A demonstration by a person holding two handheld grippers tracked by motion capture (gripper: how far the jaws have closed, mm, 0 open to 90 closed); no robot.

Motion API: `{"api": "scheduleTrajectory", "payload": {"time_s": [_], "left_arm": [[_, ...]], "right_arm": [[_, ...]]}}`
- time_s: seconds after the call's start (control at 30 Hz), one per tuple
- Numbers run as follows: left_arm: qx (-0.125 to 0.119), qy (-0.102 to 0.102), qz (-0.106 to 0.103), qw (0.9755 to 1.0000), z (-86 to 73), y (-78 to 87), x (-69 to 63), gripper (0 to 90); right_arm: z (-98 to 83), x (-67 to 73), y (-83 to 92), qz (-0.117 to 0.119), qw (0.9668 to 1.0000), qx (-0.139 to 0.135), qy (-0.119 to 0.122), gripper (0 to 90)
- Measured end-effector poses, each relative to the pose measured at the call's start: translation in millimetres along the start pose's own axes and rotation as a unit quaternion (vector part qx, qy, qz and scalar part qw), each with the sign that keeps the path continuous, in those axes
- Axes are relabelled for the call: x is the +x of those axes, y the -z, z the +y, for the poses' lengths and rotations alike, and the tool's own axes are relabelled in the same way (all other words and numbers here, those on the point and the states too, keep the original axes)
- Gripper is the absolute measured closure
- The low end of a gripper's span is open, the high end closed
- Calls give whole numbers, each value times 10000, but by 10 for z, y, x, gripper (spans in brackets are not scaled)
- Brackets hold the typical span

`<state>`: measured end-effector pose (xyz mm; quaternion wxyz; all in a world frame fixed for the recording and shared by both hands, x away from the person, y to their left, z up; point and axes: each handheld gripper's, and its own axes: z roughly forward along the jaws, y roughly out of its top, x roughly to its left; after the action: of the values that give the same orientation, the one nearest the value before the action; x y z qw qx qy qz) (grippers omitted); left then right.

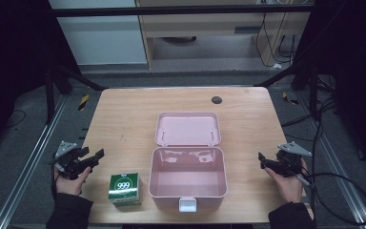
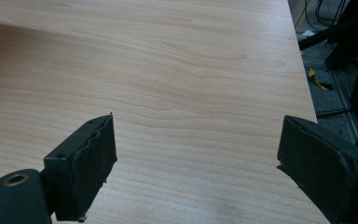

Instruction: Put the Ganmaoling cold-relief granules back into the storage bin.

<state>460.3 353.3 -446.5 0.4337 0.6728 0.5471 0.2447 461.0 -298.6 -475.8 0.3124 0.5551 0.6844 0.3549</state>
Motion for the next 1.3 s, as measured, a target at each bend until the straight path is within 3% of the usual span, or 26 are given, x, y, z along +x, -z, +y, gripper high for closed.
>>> {"api": "scheduleTrajectory", "payload": {"time_s": [0.17,0.33,0.4,0.47,0.53,0.57,0.63,0.67,0.7,0.77,0.8,0.83,0.9,1.03,1.07,1.1,1.13,1.17,1.2,1.23,1.27,1.3], "left_arm": [[92,-272,-239,9993,53,35,-83,316],[170,-706,-536,9959,137,77,-197,289],[224,-915,-752,9927,192,107,-254,271],[245,-995,-823,9913,206,118,-271,261],[298,-1189,-966,9877,248,152,-305,246],[298,-1189,-966,9877,248,152,-305,240],[324,-1282,-1141,9846,287,181,-315,233],[324,-1282,-1141,9846,287,181,-315,231],[385,-1349,-1247,9822,308,194,-318,223],[417,-1375,-1295,9811,317,196,-321,215],[534,-1486,-1389,9776,341,205,-321,210],[534,-1486,-1389,9776,341,205,-321,209],[641,-1552,-1447,9751,366,213,-327,207],[819,-1772,-1558,9683,432,248,-339,195],[886,-1830,-1663,9649,466,262,-347,191],[886,-1830,-1663,9649,466,262,-347,187],[906,-1879,-1710,9629,483,271,-354,187],[955,-1987,-1815,9584,517,287,-370,188],[979,-2051,-1844,9562,534,292,-379,187],[979,-2051,-1844,9562,534,292,-379,187],[1046,-2178,-1905,9515,567,300,-396,187],[1100,-2224,-1952,9489,582,301,-405,187]], "right_arm": [[-6,20,30,34,9999,-44,95,118],[-7,24,35,90,9998,-71,158,130],[-13,28,38,88,9998,-54,187,131],[-17,28,41,101,9997,-45,198,132],[-28,36,49,117,9996,-34,254,134],[-28,36,49,117,9996,-34,254,134],[-35,43,46,116,9995,-12,291,134],[-35,43,46,116,9995,-12,291,134],[-37,49,45,133,9994,-4,319,134],[-37,52,41,142,9993,-12,342,134],[-37,51,39,151,9992,-15,363,133],[-37,54,40,161,9992,-6,366,133],[-39,56,39,162,9992,3,379,134],[-45,53,29,164,9990,26,412,129],[-47,53,24,174,9989,40,427,125],[-50,53,22,171,9989,49,428,124],[-50,53,22,171,9989,49,428,124],[-51,55,23,173,9988,62,452,124],[-51,54,23,171,9987,52,467,124],[-51,54,23,171,9987,52,467,124],[-51,53,22,169,9988,53,466,124],[-51,53,22,173,9987,55,470,124]]}}
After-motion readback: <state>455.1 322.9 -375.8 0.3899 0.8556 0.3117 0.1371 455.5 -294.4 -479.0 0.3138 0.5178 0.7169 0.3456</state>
